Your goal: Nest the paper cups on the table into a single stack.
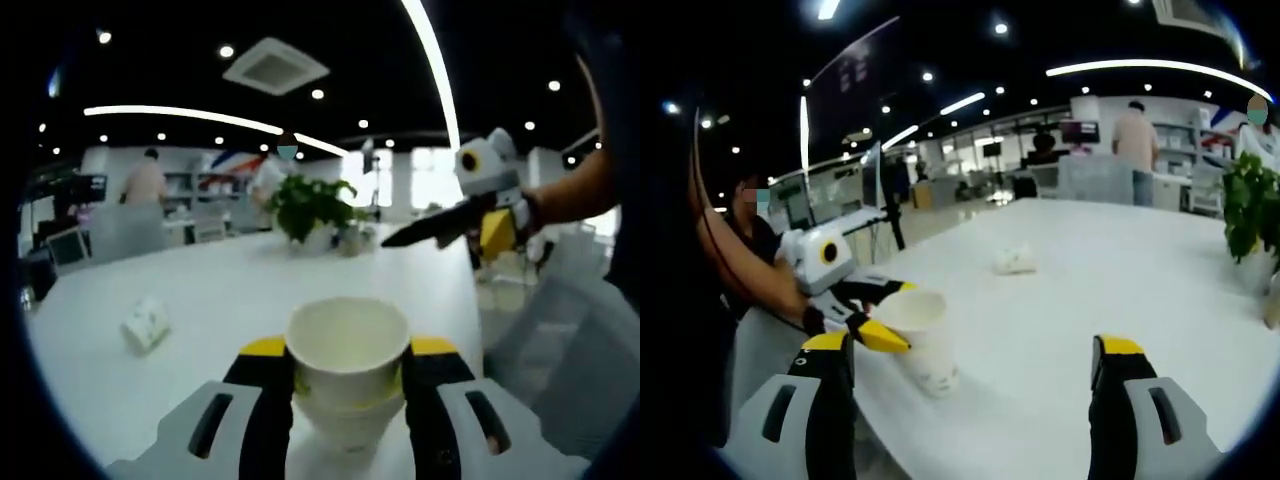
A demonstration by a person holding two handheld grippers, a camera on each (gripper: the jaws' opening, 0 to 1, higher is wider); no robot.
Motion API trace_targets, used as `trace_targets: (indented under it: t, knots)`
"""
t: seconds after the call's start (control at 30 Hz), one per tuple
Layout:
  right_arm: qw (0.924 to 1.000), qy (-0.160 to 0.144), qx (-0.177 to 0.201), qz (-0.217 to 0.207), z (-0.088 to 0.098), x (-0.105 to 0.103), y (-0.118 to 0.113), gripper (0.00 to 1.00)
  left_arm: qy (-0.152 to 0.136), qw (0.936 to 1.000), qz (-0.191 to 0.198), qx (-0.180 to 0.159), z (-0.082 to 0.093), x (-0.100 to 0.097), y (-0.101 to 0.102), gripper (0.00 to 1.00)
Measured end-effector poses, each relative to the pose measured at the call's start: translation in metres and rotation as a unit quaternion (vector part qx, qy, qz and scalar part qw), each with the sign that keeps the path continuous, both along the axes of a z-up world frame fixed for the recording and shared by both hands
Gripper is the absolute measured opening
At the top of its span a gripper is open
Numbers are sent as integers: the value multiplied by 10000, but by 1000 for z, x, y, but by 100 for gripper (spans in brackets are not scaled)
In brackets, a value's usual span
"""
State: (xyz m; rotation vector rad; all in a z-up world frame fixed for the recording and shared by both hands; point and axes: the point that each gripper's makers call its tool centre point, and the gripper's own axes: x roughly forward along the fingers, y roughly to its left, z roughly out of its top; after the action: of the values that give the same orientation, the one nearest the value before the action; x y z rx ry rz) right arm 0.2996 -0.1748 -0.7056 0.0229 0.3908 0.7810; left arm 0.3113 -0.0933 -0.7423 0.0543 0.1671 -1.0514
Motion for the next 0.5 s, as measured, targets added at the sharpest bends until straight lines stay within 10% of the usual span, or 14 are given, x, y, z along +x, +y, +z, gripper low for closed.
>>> trace_targets:
  t: [0.5]
  knots:
    - [10000,-2,25,-16,0,0,1,97,75,10000,-16,39,3,0,0,51]
